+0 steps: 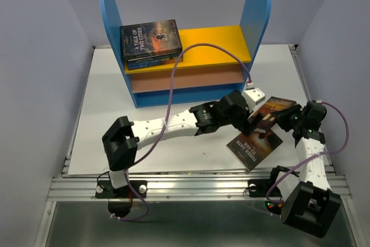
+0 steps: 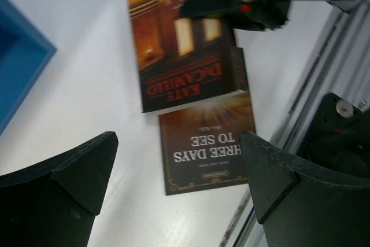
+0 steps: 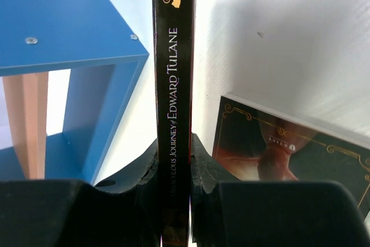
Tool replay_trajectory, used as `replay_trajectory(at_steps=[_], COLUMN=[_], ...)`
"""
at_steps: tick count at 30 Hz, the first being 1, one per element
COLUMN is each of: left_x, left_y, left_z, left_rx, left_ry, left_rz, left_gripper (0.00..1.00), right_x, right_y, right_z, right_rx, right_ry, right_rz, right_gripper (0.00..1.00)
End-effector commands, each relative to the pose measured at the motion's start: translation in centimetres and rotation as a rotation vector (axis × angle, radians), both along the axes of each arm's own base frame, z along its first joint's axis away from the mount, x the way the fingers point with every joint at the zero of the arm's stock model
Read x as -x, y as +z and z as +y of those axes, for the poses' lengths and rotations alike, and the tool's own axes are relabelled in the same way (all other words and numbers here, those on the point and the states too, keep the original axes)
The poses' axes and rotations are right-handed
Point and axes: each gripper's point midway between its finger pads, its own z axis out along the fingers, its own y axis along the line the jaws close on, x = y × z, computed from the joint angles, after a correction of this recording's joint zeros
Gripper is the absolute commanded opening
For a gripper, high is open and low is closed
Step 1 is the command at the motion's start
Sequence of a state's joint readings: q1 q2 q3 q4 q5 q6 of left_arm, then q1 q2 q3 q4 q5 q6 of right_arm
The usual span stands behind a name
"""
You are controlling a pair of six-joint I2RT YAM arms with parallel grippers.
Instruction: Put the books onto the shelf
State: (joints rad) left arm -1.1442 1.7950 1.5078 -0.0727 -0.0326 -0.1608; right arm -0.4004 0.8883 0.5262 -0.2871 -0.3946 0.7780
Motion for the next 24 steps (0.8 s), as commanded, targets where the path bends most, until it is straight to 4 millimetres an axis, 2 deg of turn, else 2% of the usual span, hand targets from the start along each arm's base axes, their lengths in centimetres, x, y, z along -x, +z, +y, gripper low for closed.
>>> replay_trajectory(at_steps=[1,2,4,5,6,8,14,18,24], left_x=[1.6,0.9,0.8,0.8,0.9,0.9,0.9,1.2,1.8], left_y=[2.0,2.4,2.5,2.0,2.1,1.5,0.3,-0.7,-1.2], left_z=[-2.2,-2.9,-3.9,-4.1,-5.5,-6.6,-8.7,-9.6,-10.5], left_rx=[0.024,0.027,0.004,-0.031,-0.034,-0.07,-0.127,-0.17,-0.178], left_ry=[-0.1,-0.077,-0.061,-0.056,-0.068,-0.075,-0.076,-0.1,-0.13], left_rz=[-0.113,-0.124,-0.151,-0.157,-0.167,-0.164,-0.215,-0.229,-0.24], left_gripper=[0.99,0.99,0.99,0.99,0.99,0.99,0.99,0.95,0.79], right_x=[-0.5,-0.4,-0.4,-0.3,-0.3,-0.1,-0.4,-0.6,-0.7], right_y=[1.8,1.9,2.0,1.9,1.9,1.4,1.4,1.6,1.3], right_z=[-0.4,-0.4,-0.2,-0.3,-0.5,-1.0,-0.3,-0.2,0.1], right_rx=[-0.02,-0.033,-0.039,-0.04,-0.027,-0.022,-0.047,-0.049,-0.062], right_ry=[-0.061,-0.073,-0.079,-0.087,-0.103,-0.131,-0.123,-0.128,-0.128], right_rz=[-0.006,0.003,0.007,0.017,0.036,0.076,0.085,0.083,0.093], right_gripper=[0.01,0.01,0.01,0.01,0.01,0.01,0.01,0.01,0.01])
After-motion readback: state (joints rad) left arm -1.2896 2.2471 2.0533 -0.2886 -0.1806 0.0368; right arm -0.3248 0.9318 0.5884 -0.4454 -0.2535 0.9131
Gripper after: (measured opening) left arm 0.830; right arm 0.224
